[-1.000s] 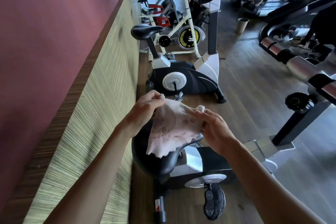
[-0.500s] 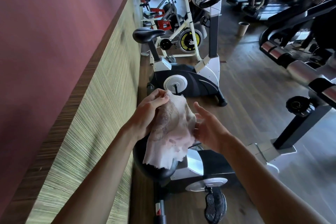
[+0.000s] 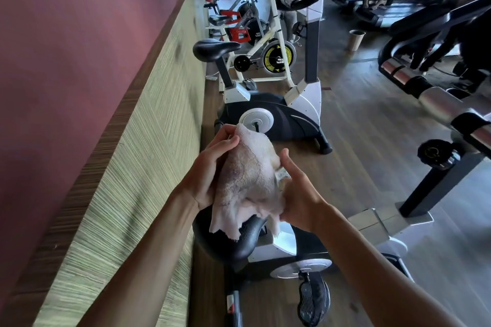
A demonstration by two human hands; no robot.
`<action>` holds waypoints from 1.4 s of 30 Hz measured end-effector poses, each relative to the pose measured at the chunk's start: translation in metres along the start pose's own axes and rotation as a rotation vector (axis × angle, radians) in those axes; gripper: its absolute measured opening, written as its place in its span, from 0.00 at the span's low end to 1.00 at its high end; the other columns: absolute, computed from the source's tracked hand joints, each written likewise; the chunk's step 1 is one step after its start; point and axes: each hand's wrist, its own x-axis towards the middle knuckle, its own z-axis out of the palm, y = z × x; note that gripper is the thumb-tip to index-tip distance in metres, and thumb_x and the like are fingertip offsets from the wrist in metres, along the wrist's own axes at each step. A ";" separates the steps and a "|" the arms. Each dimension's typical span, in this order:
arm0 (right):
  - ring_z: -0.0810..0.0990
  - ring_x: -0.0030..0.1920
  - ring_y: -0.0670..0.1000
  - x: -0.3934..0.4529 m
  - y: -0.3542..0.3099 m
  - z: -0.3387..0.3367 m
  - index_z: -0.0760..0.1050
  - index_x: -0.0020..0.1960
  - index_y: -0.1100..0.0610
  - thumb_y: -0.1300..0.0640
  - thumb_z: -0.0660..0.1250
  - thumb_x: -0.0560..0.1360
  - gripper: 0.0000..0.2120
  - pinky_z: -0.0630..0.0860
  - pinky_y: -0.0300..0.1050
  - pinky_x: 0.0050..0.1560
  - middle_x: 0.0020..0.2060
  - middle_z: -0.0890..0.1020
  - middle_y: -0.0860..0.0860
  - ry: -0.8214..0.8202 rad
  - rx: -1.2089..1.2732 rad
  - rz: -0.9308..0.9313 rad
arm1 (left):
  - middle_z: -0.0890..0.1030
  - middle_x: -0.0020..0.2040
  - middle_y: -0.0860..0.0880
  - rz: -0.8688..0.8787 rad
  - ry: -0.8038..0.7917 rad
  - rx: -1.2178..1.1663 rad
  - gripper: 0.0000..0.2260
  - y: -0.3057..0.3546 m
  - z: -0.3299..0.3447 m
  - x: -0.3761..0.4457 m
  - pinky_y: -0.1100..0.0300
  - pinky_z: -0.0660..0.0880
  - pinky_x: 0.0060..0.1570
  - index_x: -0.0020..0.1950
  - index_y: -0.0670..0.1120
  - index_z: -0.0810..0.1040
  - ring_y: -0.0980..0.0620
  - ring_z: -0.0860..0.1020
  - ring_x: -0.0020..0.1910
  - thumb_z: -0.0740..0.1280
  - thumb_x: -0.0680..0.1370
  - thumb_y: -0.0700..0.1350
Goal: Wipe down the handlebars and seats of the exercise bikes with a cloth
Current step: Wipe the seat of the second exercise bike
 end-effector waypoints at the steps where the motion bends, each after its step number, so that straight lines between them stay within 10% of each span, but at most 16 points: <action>1: 0.78 0.66 0.66 -0.001 0.002 0.001 0.69 0.76 0.56 0.27 0.69 0.71 0.45 0.68 0.61 0.73 0.68 0.77 0.65 -0.048 0.045 -0.038 | 0.81 0.50 0.49 -0.002 0.005 0.013 0.03 0.000 -0.002 0.000 0.55 0.76 0.51 0.49 0.51 0.77 0.51 0.79 0.51 0.64 0.81 0.46; 6: 0.80 0.51 0.60 0.002 -0.005 0.007 0.66 0.70 0.60 0.45 0.84 0.63 0.45 0.76 0.55 0.52 0.61 0.78 0.63 0.314 -0.068 -0.229 | 0.77 0.47 0.47 -0.048 0.058 0.088 0.03 0.000 -0.018 -0.003 0.53 0.72 0.48 0.49 0.50 0.73 0.49 0.76 0.47 0.66 0.79 0.47; 13: 0.83 0.52 0.57 -0.003 -0.028 0.002 0.61 0.73 0.54 0.71 0.71 0.76 0.32 0.80 0.54 0.55 0.57 0.81 0.60 0.379 -0.157 -0.547 | 0.80 0.40 0.49 -0.122 0.198 0.243 0.04 -0.002 -0.039 -0.012 0.61 0.75 0.37 0.46 0.48 0.76 0.52 0.78 0.39 0.68 0.80 0.45; 17: 0.85 0.46 0.51 -0.012 -0.045 0.005 0.69 0.70 0.52 0.69 0.72 0.76 0.27 0.83 0.46 0.42 0.55 0.83 0.59 0.359 -0.363 -0.637 | 0.84 0.47 0.45 -0.079 0.258 0.432 0.03 -0.011 -0.043 -0.018 0.55 0.82 0.44 0.48 0.42 0.78 0.47 0.85 0.48 0.72 0.79 0.39; 21: 0.85 0.51 0.53 -0.023 -0.061 0.005 0.71 0.69 0.48 0.66 0.77 0.72 0.31 0.85 0.51 0.51 0.57 0.81 0.56 0.345 -0.731 -0.655 | 0.83 0.62 0.53 0.065 0.377 0.559 0.05 -0.017 -0.045 -0.018 0.59 0.77 0.57 0.44 0.47 0.83 0.55 0.82 0.61 0.77 0.74 0.39; 29: 0.72 0.56 0.49 -0.037 -0.074 0.005 0.67 0.77 0.52 0.59 0.81 0.70 0.40 0.68 0.37 0.65 0.59 0.65 0.50 0.325 -1.690 -0.554 | 0.86 0.40 0.50 0.185 0.392 0.663 0.09 -0.021 -0.038 -0.018 0.61 0.80 0.52 0.44 0.40 0.77 0.53 0.86 0.46 0.77 0.74 0.35; 36: 0.66 0.67 0.50 -0.027 -0.075 -0.005 0.85 0.53 0.55 0.58 0.74 0.76 0.06 0.57 0.30 0.66 0.66 0.71 0.51 0.323 -1.817 -0.789 | 0.84 0.45 0.50 0.076 0.238 0.778 0.16 -0.017 -0.039 -0.021 0.62 0.80 0.51 0.59 0.46 0.81 0.53 0.85 0.49 0.77 0.74 0.36; 42: 0.83 0.37 0.47 -0.013 -0.073 -0.010 0.81 0.50 0.53 0.50 0.71 0.79 0.06 0.83 0.52 0.43 0.39 0.85 0.46 0.418 -1.695 -0.736 | 0.78 0.32 0.46 0.085 0.320 1.074 0.10 -0.021 -0.023 -0.013 0.59 0.69 0.35 0.36 0.47 0.80 0.55 0.73 0.33 0.70 0.78 0.41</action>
